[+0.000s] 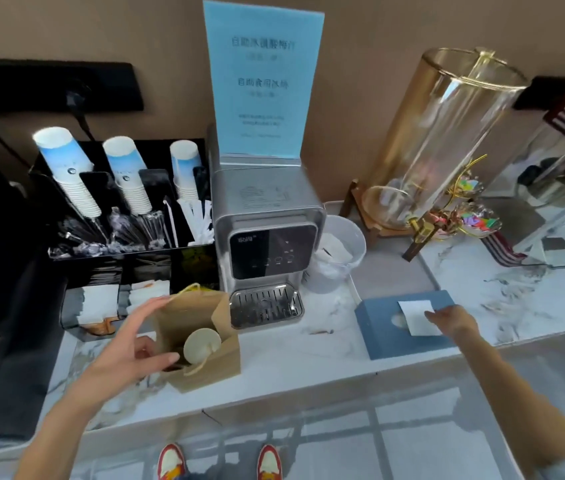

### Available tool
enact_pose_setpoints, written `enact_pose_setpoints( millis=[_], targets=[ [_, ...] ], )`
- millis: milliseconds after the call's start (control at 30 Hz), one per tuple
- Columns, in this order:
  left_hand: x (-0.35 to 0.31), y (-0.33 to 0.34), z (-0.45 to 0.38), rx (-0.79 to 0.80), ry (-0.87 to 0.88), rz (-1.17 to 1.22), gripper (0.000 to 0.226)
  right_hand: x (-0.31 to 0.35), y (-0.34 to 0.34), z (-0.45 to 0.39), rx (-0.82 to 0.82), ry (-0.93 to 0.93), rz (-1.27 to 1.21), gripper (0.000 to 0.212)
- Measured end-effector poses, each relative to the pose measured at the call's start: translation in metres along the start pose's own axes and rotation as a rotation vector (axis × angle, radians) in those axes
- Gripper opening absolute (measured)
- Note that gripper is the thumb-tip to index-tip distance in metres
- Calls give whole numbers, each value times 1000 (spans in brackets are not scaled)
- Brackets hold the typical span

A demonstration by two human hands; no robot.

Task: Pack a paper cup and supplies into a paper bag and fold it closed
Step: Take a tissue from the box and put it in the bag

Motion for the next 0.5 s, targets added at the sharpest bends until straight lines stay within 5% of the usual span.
enact_pose_setpoints(
  millis=[333, 500],
  targets=[
    [1, 2, 1, -46, -23, 136, 78, -14, 34, -47, 113, 88, -193, 75],
    [1, -3, 1, -71, -24, 58, 80, -7, 26, -37, 97, 122, -404, 31]
  ],
)
Point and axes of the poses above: each hand's wrist, its own z-axis away from the middle knuckle, its own y-axis out of the palm, x = y × z, the point moved 8 cm from there along -z, towards the middle knuckle, and after that the axes turned 8 degrees about z, right-handed, at the moved point
